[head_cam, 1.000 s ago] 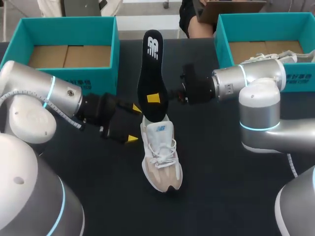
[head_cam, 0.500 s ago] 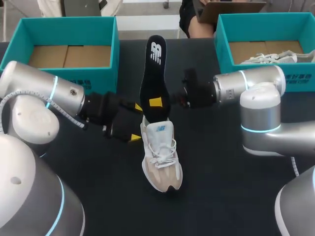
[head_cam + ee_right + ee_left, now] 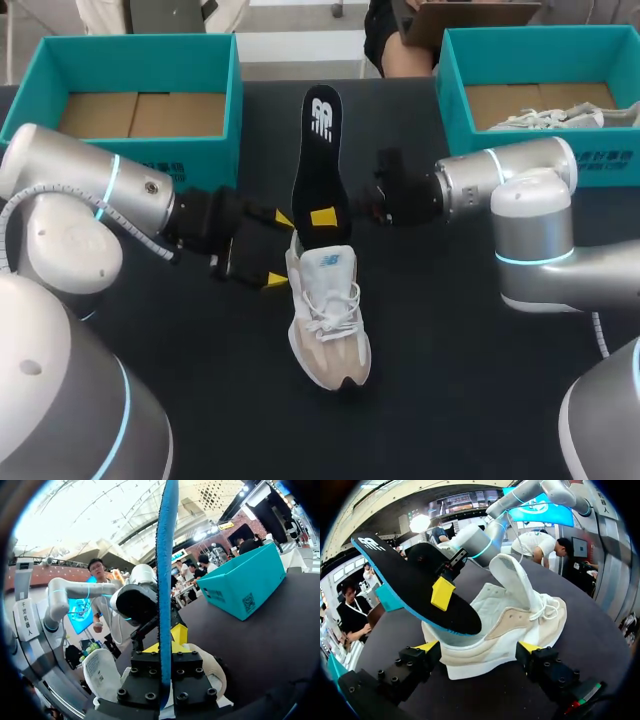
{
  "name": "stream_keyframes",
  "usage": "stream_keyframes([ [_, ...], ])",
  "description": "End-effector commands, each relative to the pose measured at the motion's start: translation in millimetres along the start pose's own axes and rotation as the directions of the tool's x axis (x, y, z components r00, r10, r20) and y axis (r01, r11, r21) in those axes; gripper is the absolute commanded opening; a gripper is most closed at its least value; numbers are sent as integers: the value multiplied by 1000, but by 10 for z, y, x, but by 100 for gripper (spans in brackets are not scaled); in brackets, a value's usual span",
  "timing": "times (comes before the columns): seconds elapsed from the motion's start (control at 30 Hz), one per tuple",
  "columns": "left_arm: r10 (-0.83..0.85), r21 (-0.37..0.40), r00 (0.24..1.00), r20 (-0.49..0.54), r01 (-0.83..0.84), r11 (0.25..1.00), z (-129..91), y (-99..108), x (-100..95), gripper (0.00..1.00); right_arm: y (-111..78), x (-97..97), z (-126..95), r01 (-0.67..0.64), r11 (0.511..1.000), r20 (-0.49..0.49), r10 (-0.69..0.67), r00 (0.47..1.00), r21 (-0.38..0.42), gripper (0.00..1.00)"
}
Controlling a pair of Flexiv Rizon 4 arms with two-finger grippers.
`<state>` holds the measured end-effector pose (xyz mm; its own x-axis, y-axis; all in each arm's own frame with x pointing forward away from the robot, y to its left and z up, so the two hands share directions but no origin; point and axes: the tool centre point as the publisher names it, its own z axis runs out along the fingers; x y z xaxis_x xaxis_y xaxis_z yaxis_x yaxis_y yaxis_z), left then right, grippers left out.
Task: Take the shoe out of the shoebox, open the shoe tongue, remove and reinsert the insole, then place the shoe into the shoebox
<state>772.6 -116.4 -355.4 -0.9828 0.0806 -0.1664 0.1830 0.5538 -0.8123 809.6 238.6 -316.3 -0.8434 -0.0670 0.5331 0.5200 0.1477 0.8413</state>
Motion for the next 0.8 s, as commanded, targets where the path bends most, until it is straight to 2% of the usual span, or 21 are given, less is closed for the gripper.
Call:
stream_keyframes([
  [0.03,0,-3,1000,-1,0,1000,14,-2,-4,100,-66,-10,47,-5,1000,-5,5,1000,1,0],
  [0.43,0,-3,1000,-1,0,1000,14,-2,-4,100,-402,81,182,-56,998,-30,55,998,-18,0],
  [0.8,0,-3,1000,-1,0,1000,14,-2,-4,100,-622,177,299,-112,993,-37,111,993,-27,0],
])
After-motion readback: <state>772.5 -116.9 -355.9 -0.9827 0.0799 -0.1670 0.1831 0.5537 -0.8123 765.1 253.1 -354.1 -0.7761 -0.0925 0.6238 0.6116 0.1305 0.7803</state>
